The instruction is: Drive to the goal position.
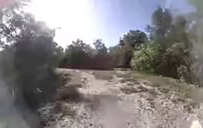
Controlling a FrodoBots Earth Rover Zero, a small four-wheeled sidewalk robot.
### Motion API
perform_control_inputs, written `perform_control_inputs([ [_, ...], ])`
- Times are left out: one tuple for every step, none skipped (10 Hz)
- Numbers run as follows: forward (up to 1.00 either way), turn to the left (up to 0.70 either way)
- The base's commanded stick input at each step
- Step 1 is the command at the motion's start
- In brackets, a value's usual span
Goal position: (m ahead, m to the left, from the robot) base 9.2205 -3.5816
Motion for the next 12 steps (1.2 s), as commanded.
perform_control_inputs([
  [0.85, -0.34],
  [0.85, -0.34],
  [0.85, -0.34],
  [0.85, -0.08],
  [0.85, 0.0],
  [0.85, 0.0],
  [0.85, 0.0],
  [0.85, -0.09],
  [0.85, -0.33],
  [0.85, -0.14],
  [0.85, 0.0],
  [0.85, 0.0],
])
